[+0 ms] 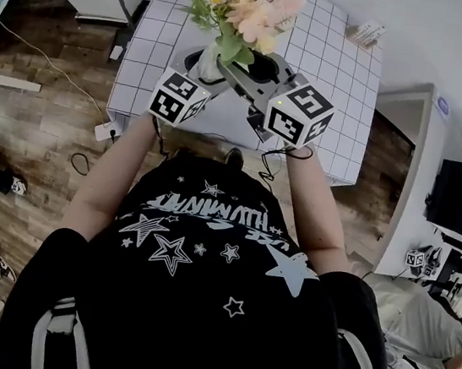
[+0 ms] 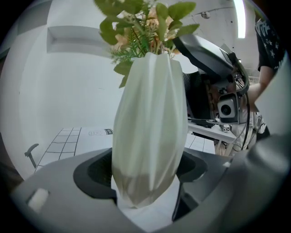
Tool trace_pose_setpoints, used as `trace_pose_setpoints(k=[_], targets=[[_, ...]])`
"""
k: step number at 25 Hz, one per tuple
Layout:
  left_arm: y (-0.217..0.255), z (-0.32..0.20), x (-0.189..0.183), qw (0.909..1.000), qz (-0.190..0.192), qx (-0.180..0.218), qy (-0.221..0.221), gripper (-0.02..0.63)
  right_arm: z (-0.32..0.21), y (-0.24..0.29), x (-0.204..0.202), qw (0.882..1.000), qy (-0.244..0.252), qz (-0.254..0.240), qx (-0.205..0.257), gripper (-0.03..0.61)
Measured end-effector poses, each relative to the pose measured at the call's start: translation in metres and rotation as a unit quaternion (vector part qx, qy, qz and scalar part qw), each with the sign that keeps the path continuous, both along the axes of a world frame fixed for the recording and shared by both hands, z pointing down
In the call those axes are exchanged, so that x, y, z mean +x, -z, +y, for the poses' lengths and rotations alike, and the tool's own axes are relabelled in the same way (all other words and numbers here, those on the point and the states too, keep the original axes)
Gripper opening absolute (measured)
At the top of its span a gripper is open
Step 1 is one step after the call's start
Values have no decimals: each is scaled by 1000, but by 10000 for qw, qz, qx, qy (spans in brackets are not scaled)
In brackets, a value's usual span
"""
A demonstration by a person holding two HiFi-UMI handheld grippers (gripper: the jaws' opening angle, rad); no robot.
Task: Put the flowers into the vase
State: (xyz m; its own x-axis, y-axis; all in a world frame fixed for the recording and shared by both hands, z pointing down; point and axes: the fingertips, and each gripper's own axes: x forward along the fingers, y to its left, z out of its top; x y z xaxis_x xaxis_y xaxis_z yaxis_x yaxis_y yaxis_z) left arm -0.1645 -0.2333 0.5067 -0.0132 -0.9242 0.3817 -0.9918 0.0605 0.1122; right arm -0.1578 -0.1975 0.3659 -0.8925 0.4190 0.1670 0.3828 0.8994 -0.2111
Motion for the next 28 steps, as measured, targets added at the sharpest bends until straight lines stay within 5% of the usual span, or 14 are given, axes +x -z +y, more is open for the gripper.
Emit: trace_pose_setpoints(k=[17,28], targets=[[0,0,3,9995,51,51,-317,391,-17,-12,46,9947,-1001,-49,-235,150],[-8,3,4,9994,-225,-130,-223,388,-39,-13,59,9934,-1122,-25,-233,150]])
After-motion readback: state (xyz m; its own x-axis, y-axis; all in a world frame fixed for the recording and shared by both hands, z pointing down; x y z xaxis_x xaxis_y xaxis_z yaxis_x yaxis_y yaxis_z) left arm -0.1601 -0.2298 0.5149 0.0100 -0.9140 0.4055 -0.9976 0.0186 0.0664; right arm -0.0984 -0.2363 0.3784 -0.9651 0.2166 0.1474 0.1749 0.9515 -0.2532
